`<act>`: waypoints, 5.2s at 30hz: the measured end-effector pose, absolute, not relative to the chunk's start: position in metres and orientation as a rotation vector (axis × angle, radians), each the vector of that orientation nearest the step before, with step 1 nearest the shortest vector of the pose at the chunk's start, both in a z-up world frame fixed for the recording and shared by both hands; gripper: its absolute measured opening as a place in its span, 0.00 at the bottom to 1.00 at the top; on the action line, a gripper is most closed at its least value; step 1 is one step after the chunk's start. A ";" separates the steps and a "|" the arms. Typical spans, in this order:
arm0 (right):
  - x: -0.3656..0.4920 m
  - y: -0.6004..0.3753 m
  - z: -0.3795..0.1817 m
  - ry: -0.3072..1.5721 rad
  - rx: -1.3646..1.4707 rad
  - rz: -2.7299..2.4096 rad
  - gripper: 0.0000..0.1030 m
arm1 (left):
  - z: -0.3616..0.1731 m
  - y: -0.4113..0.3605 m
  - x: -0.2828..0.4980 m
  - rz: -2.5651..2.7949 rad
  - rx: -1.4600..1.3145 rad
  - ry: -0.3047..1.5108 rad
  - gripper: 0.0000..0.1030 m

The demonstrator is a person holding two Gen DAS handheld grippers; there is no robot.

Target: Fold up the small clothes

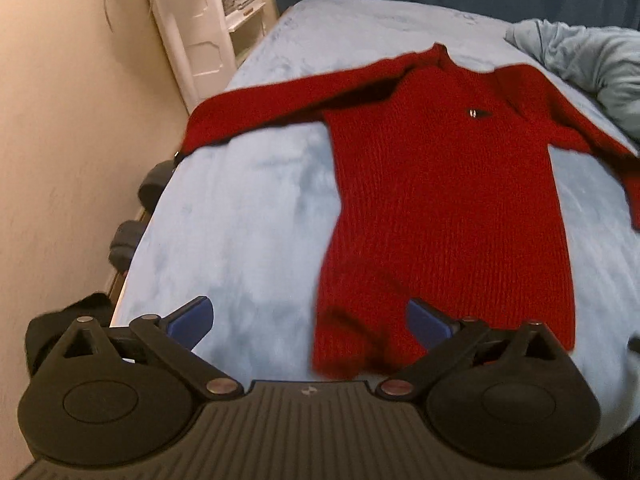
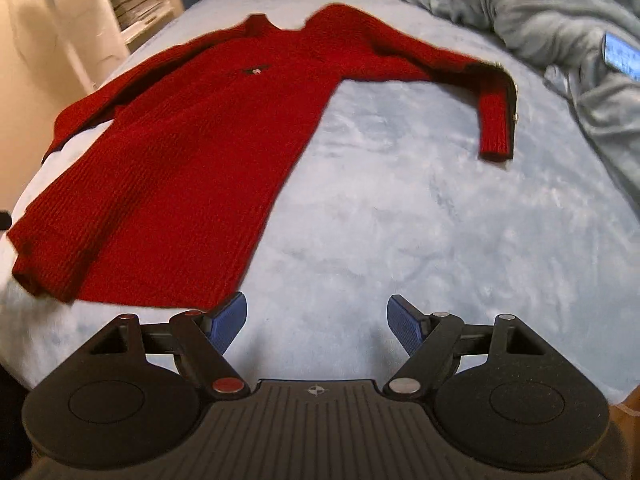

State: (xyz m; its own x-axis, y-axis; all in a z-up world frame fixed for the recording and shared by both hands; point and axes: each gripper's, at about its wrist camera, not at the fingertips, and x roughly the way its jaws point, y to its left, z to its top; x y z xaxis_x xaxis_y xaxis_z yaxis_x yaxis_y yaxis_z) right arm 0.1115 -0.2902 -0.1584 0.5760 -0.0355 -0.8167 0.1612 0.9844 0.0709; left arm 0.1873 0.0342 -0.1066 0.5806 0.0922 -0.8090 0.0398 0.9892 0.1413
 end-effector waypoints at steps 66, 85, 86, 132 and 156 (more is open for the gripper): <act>0.154 -0.390 -0.211 0.976 0.115 -0.319 0.56 | -0.182 0.002 0.200 -0.021 0.206 1.085 1.00; 0.149 -0.419 -0.219 0.943 0.277 -0.431 0.57 | -0.194 0.033 0.260 0.056 -0.053 1.199 1.00; 0.148 -0.423 -0.219 0.938 0.298 -0.439 0.58 | -0.198 0.033 0.259 0.065 -0.050 1.198 1.00; 0.175 -0.469 -0.228 0.843 0.510 -0.526 0.68 | -0.186 0.042 0.268 0.109 -0.015 1.157 1.00; 0.166 -0.401 -0.218 0.936 0.288 -0.164 0.83 | -0.157 0.039 0.345 0.149 -0.058 1.154 1.00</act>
State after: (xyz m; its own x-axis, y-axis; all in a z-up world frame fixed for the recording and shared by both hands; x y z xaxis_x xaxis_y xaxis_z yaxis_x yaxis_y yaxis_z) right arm 0.1664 -0.4013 -0.2181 0.5840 -0.0146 -0.8116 0.2625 0.9495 0.1718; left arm 0.3452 0.0390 -0.1567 0.3967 0.0876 -0.9138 -0.1468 0.9887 0.0311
